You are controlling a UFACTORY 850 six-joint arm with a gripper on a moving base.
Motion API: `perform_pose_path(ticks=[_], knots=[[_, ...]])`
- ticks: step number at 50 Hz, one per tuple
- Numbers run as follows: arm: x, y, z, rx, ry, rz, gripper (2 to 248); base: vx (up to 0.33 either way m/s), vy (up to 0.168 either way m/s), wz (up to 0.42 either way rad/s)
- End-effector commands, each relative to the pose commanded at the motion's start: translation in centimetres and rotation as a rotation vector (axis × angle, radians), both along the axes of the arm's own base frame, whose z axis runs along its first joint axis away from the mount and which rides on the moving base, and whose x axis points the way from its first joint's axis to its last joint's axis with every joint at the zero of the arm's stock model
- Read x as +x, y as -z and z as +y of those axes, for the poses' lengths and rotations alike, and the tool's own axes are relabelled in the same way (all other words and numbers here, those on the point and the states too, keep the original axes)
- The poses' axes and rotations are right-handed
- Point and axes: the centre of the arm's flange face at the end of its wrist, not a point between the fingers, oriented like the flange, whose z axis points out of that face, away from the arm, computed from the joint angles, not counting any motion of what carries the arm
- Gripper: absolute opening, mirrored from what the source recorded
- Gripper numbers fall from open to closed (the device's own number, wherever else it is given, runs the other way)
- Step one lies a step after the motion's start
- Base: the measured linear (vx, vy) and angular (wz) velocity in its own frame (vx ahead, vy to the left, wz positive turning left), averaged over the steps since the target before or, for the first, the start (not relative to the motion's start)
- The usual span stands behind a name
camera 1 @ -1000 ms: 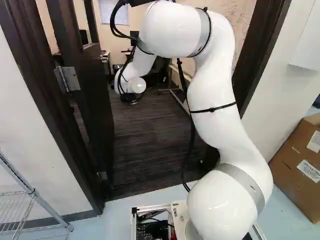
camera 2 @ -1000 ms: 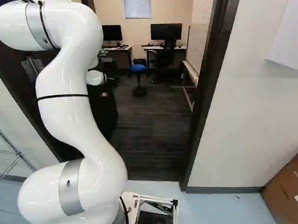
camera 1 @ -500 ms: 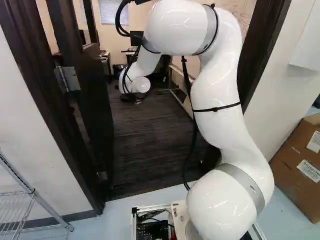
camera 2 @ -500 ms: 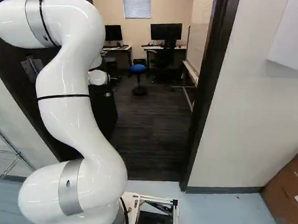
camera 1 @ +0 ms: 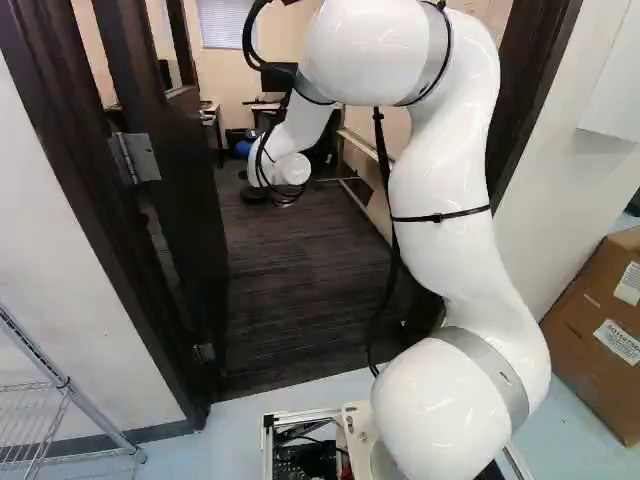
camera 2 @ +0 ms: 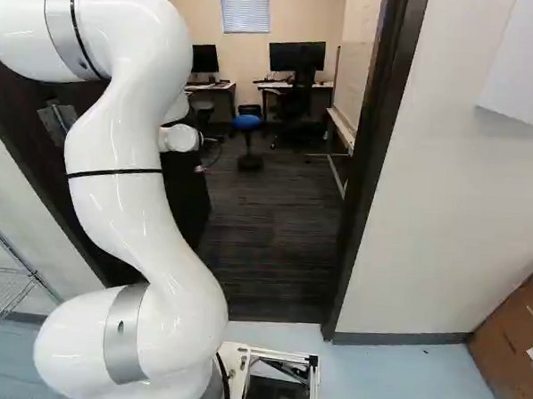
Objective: Open the door and move inside
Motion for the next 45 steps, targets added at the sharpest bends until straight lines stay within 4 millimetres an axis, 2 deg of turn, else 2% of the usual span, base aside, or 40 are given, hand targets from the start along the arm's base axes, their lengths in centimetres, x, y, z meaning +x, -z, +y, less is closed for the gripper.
perform_pose_path(ticks=[45], knots=[[-0.8, -0.3, -4.9, -0.053, 0.003, -0.001, 247, 0.000, 0.000, 0.000]])
